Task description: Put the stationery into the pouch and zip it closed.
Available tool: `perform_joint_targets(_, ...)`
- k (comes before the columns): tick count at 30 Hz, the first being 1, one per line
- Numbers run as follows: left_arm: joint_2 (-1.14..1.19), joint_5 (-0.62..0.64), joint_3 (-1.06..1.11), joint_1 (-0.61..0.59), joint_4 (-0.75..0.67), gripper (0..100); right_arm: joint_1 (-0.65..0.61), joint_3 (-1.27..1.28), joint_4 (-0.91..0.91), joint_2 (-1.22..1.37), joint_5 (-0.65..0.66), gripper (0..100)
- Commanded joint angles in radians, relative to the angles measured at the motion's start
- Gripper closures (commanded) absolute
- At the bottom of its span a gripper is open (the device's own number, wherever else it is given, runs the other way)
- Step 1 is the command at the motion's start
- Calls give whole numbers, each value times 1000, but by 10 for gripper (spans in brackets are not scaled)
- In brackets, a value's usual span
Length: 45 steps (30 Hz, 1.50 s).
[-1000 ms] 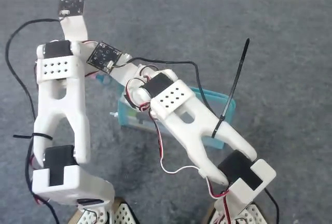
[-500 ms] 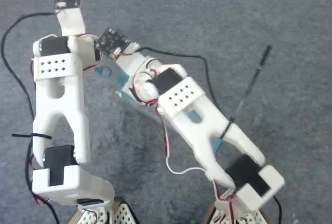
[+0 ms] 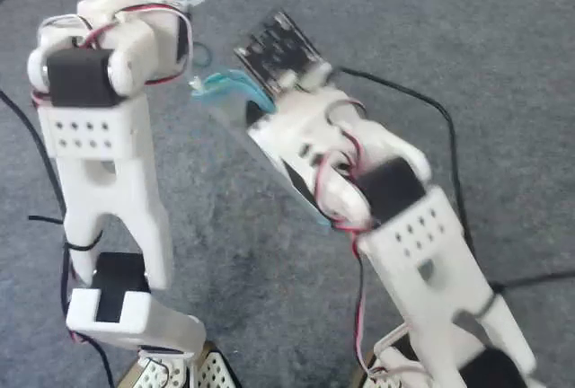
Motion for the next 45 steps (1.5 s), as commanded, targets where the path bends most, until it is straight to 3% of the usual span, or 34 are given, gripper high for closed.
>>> perform_joint_targets(1,-20,-21,-119,60,78,985,71,212,-85,-165,-8,992)
perform_joint_targets(8,-31,-23,-140,180,117,985,268,632,-157,-443,23,992)
perform_joint_targets(13,-29,-38,-150,301,133,985,337,845,-156,-605,44,992)
perform_joint_targets(23,-29,-40,-150,540,133,985,455,916,-4,-929,43,989)
perform_joint_targets(32,-31,-35,-151,600,133,985,404,687,84,-834,44,802)
perform_joint_targets(37,-31,-35,-154,600,133,986,406,463,148,-719,44,800)
perform_joint_targets(45,-31,-35,-153,600,133,986,404,18,456,-518,35,800)
